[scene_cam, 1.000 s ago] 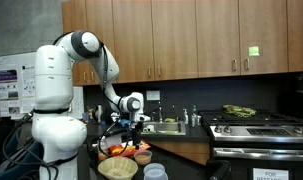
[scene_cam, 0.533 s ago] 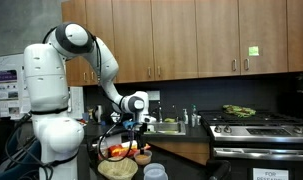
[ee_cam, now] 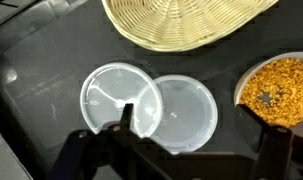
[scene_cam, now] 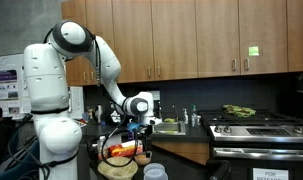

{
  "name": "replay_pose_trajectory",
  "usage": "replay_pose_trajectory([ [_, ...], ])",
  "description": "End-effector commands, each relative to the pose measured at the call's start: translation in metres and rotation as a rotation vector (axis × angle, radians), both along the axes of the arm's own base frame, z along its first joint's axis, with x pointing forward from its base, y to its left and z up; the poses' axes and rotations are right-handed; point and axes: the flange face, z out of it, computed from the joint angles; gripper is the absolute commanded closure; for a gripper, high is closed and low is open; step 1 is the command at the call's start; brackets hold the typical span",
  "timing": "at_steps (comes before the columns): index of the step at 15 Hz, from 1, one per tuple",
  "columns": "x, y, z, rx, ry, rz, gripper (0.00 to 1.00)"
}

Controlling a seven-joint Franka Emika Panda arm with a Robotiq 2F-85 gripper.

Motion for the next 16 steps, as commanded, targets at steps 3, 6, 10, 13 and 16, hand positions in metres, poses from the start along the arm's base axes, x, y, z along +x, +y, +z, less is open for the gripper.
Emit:
replay_pose_trajectory([
  [3, 0.007, -0.011, -0.017, 0.007, -0.032, -0.012, 0.01],
  [6, 0.012, -0.008, -0.03, 0.013, -0.023, -0.022, 0.0],
  [10, 0.016, -0.006, -0.048, 0.02, -0.005, -0.046, 0.0],
  [13, 0.02, -0.009, -0.057, 0.022, 0.0, -0.095, 0.0],
  [16, 0.02, -0.015, -0.063, 0.023, 0.008, -0.117, 0.0],
])
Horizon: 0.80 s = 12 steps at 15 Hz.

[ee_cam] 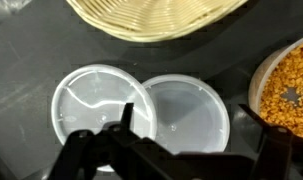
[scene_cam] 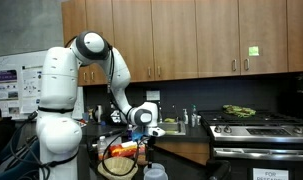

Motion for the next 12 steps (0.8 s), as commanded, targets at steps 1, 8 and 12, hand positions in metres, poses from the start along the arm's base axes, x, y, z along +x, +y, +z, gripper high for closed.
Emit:
replay_pose_trajectory([
  [1, 0.005, -0.008, -0.006, -0.003, 0.004, -0.039, 0.0],
  [8, 0.012, -0.02, -0.017, 0.011, 0.006, -0.077, 0.0],
  [12, 0.017, -0.024, -0.021, 0.02, -0.008, -0.108, 0.26],
])
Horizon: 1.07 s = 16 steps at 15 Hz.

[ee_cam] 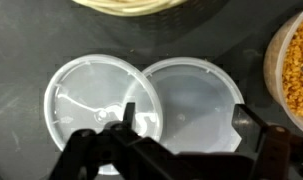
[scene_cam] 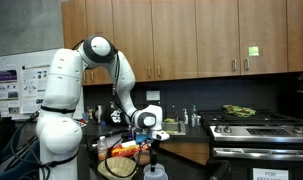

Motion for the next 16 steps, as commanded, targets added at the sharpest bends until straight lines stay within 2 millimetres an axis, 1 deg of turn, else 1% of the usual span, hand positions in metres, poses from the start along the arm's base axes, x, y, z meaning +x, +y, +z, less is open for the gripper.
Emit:
replay_pose_trajectory([
  [1, 0.006, -0.004, -0.004, 0.006, -0.016, -0.017, 0.32],
  [3, 0.007, -0.005, -0.005, 0.008, -0.021, -0.025, 0.45],
  [5, 0.005, -0.006, -0.006, 0.01, -0.026, -0.038, 0.49],
  [7, 0.002, -0.006, -0.006, 0.011, -0.031, -0.047, 0.65],
  [8, 0.001, -0.006, -0.006, 0.011, -0.033, -0.051, 0.75],
  [10, -0.004, -0.005, -0.006, 0.013, -0.039, -0.062, 0.89],
  [11, -0.007, -0.004, -0.004, 0.012, -0.042, -0.068, 0.99],
  [13, -0.012, -0.004, -0.002, 0.008, -0.048, -0.075, 1.0],
  [16, -0.018, -0.002, 0.006, 0.0, -0.074, -0.075, 0.98],
])
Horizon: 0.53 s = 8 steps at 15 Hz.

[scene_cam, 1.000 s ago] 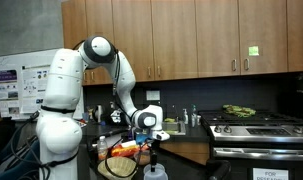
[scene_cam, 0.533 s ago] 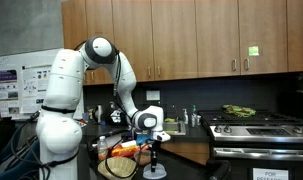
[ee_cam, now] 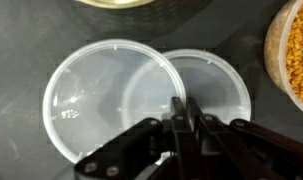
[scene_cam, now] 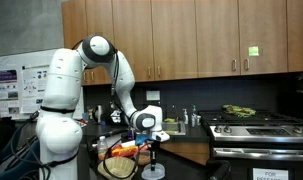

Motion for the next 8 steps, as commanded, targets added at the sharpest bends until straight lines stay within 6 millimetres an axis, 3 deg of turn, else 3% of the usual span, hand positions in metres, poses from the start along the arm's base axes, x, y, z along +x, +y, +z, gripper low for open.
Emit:
replay_pose_trajectory([
  [1, -0.016, 0.008, 0.012, -0.01, -0.037, -0.01, 0.99],
  [8, -0.02, 0.03, 0.046, -0.065, -0.08, 0.03, 0.99],
])
